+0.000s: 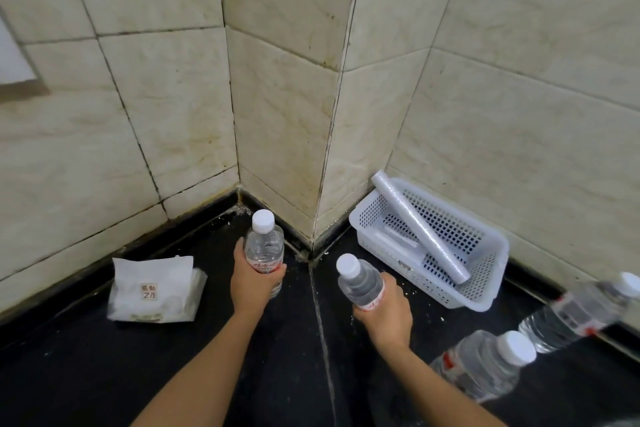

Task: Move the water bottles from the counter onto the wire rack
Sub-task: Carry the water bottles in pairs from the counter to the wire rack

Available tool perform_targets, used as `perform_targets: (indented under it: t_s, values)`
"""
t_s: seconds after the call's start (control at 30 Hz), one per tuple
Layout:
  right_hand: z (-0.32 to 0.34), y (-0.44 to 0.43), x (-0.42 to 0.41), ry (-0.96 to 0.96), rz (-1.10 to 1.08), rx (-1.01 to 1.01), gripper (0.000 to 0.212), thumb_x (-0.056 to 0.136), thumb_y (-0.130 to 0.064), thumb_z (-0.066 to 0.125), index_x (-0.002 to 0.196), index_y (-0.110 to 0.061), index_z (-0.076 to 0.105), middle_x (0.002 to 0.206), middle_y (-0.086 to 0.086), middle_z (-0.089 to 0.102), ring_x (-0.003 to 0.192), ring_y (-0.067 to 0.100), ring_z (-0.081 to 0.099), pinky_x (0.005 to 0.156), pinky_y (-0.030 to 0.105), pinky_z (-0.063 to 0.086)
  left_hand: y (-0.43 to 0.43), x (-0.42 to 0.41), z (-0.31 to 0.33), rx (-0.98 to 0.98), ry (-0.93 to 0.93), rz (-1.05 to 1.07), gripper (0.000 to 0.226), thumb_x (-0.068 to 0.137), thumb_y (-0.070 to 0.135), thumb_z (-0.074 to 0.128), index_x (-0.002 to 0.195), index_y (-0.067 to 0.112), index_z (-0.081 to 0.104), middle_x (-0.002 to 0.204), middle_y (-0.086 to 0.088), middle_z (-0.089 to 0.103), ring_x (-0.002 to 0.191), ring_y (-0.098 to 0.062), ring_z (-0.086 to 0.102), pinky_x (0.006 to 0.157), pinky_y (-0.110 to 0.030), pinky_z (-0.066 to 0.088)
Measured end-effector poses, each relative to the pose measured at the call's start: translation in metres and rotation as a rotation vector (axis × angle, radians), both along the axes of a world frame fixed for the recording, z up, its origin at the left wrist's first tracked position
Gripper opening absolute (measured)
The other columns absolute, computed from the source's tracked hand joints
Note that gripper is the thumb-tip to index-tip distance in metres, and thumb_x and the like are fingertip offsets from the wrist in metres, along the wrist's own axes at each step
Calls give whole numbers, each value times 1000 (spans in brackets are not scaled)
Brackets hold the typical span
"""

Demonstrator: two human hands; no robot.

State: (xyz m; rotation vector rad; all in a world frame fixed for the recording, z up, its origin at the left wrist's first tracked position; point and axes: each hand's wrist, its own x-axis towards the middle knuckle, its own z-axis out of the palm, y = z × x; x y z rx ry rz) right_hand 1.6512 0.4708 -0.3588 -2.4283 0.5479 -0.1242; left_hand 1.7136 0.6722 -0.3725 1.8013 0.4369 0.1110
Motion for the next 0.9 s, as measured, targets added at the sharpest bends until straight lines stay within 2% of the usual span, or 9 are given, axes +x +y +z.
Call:
perform_targets:
  t_s: [0.1, 0.23, 0.33, 0.4, 0.5, 0.57, 0.7, 0.77, 0.9]
  values:
    - [2, 5, -12, 12, 15, 6, 51, 59, -27, 77, 101, -24, 48, 100, 0, 62, 92, 24, 59, 83, 40, 51, -3, -12, -1, 21, -12, -17, 75, 64, 16, 80, 128, 18, 42, 123, -13, 60, 109, -32, 58, 92, -38, 43]
    - [6, 8, -34, 32, 27, 48, 58, 60, -28, 78, 109, -23, 47, 105, 0, 61, 97, 23, 58, 85, 40, 50, -6, -43, -2, 69, -66, -70, 67, 61, 20, 81, 120, 20, 49, 115, -6, 62, 103, -27, 60, 83, -32, 43]
    - [7, 9, -59, 38, 11, 127, 62, 60, -24, 79, 112, -22, 44, 105, 2, 62, 92, 19, 58, 80, 34, 49, -3, -65, 0, 98, -119, -132, 62, 59, 18, 82, 112, 20, 51, 105, 0, 57, 95, -21, 59, 78, -30, 42]
    - [8, 11, -78, 39, -22, 191, 64, 61, -23, 78, 114, -22, 42, 105, 2, 62, 88, 17, 56, 76, 30, 45, 1, -79, 7, 74, -136, -160, 64, 58, 16, 83, 113, 20, 50, 104, 2, 53, 93, -17, 55, 79, -31, 42]
    - [12, 11, -107, 35, -65, 247, 65, 62, -19, 78, 116, -17, 43, 100, 0, 60, 98, 24, 60, 84, 33, 47, 1, -101, 19, 34, -168, -228, 69, 57, 11, 84, 117, 17, 49, 108, 1, 53, 96, -13, 52, 85, -31, 44]
    - [17, 8, -128, 38, -68, 241, 65, 62, -20, 78, 117, -18, 43, 98, -4, 57, 102, 24, 60, 85, 29, 44, -1, -119, 27, 21, -173, -273, 70, 57, 10, 84, 118, 16, 49, 109, 1, 52, 96, -13, 52, 85, -30, 43]
    - [34, -7, -175, 15, -78, 267, 67, 60, -23, 79, 117, -28, 44, 107, -5, 64, 105, 19, 59, 88, 29, 45, -16, -162, 34, -10, -138, -369, 65, 57, 8, 83, 112, 18, 50, 108, -5, 57, 92, -17, 56, 80, -30, 43]
    - [42, -17, -203, -17, -97, 293, 66, 58, -22, 80, 111, -34, 43, 104, -6, 65, 104, 18, 61, 90, 32, 47, -29, -185, 33, -20, -106, -431, 63, 56, 8, 83, 110, 17, 51, 109, -10, 60, 92, -22, 58, 79, -32, 44]
    - [55, -39, -266, -94, -158, 310, 67, 57, -20, 81, 113, -25, 45, 107, -5, 65, 103, 17, 61, 91, 35, 47, -66, -237, 37, -54, -86, -564, 61, 55, 5, 83, 107, 19, 53, 108, -12, 62, 96, -27, 61, 82, -33, 45]
